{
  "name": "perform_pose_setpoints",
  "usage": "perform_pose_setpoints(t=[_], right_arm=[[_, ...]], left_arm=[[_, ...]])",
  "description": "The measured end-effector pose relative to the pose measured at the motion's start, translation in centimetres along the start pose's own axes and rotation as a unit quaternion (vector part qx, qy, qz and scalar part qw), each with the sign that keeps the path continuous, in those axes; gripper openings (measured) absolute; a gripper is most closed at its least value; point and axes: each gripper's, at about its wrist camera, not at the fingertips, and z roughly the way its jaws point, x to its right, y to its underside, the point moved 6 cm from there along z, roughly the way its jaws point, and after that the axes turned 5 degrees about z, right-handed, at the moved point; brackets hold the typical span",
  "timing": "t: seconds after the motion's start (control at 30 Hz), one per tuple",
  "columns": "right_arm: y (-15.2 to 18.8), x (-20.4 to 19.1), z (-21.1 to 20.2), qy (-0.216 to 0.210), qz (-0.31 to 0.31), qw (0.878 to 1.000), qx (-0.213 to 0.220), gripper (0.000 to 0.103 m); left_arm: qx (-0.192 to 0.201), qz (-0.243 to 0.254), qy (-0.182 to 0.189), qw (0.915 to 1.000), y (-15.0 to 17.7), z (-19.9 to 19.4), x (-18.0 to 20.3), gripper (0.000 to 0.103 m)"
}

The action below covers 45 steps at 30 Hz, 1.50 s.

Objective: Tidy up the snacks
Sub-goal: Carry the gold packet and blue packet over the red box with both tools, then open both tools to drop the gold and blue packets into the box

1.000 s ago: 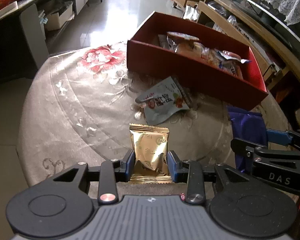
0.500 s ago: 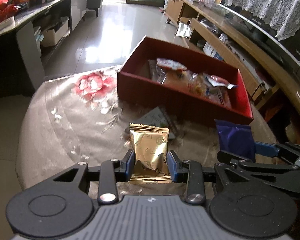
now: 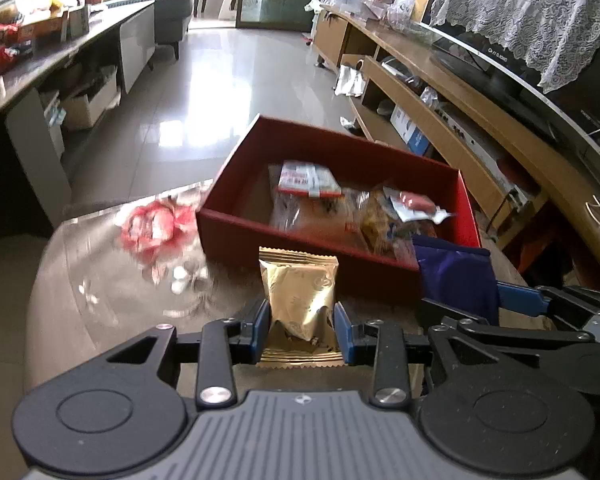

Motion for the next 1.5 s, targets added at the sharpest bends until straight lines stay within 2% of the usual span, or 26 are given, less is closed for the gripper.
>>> perform_pose_setpoints(t=[0.3, 0.63, 0.83, 1.17, 1.27, 1.5], right_arm=[[-3.2, 1.9, 0.7, 0.008, 0.029, 0.999, 0.023, 0.070], [-6.4, 4.3, 4.3, 0.019, 0.055, 0.998, 0.024, 0.070], [-6.9, 5.4, 6.9, 0.028, 0.062, 0.998, 0.011, 0.070], [-7.2, 6.1, 8.9, 0.032, 0.064, 0.997, 0.005, 0.072], [-7.1, 6.2, 9.1, 0.035, 0.065, 0.997, 0.004, 0.072], [-7.3, 6.3, 8.8, 0.038, 0.064, 0.997, 0.007, 0.076]], left_arm=[[0.019, 0.013, -0.005, 0.9997, -3.9, 2.0, 1.6, 0.038], [0.019, 0.019, -0.017, 0.9995, -7.6, 6.7, 2.3, 0.038], [0.009, 0.023, -0.025, 0.9994, -8.3, 9.5, 2.8, 0.038], [0.009, 0.029, -0.030, 0.9991, -8.9, 11.2, 2.8, 0.040], [0.008, 0.026, -0.031, 0.9991, -9.0, 11.2, 2.6, 0.042], [0.014, 0.008, -0.032, 0.9994, -9.2, 10.5, 1.7, 0.054]])
